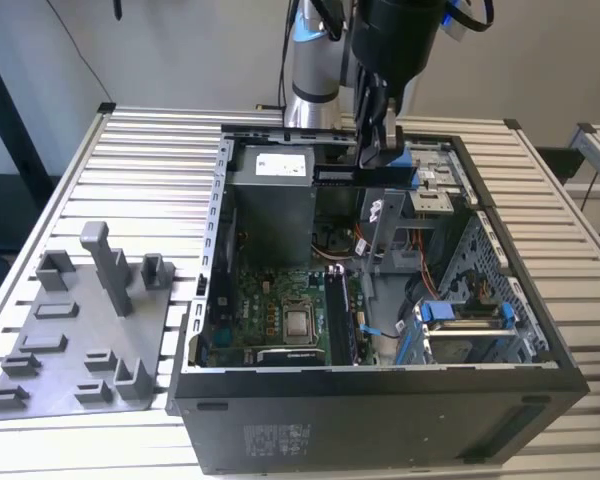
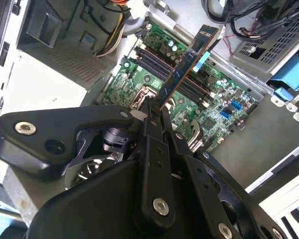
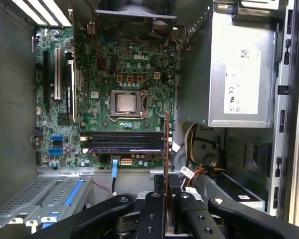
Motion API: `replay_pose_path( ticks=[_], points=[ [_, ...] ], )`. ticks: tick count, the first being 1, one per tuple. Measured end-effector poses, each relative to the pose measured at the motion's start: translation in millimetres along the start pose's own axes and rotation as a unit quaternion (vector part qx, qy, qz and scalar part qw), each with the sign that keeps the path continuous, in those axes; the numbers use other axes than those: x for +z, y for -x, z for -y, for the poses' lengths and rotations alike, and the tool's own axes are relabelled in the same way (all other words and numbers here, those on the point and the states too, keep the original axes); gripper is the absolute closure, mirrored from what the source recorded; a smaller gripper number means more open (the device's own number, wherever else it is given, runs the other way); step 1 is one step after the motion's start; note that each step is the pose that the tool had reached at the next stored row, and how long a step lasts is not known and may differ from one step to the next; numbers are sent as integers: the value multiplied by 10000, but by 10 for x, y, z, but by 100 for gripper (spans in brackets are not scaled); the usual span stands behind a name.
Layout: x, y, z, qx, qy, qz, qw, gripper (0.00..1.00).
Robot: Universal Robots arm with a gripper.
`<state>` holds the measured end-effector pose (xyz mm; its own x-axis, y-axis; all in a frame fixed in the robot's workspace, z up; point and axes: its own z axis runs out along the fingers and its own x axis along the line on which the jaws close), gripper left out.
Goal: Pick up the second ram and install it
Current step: 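Insert the second ram into the second slot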
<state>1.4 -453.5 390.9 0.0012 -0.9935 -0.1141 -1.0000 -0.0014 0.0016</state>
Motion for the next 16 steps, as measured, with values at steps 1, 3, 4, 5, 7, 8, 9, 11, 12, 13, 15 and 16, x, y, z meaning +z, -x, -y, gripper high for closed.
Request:
replay_pose_path(
  ticks=[1,3,4,5,7,8,9,11,12,13,15,16],
  points=[
    [12,-1,0,4,-1,0,10000,86],
    [33,-4,0,13,1,0,10000,86],
    [45,-5,0,17,5,-1,10000,86],
    [56,-6,0,19,9,0,10000,86],
    [80,-9,1,20,13,0,10000,86],
    [92,-11,1,20,14,-1,10000,86],
    [105,-12,1,20,14,0,10000,86],
    [126,-14,1,20,14,0,10000,86],
    [134,-15,1,20,14,-1,10000,86],
    [141,-16,1,20,14,-1,10000,86],
    [146,-17,1,20,14,-1,10000,86],
    [146,-17,1,20,14,-2,10000,86]
  ],
)
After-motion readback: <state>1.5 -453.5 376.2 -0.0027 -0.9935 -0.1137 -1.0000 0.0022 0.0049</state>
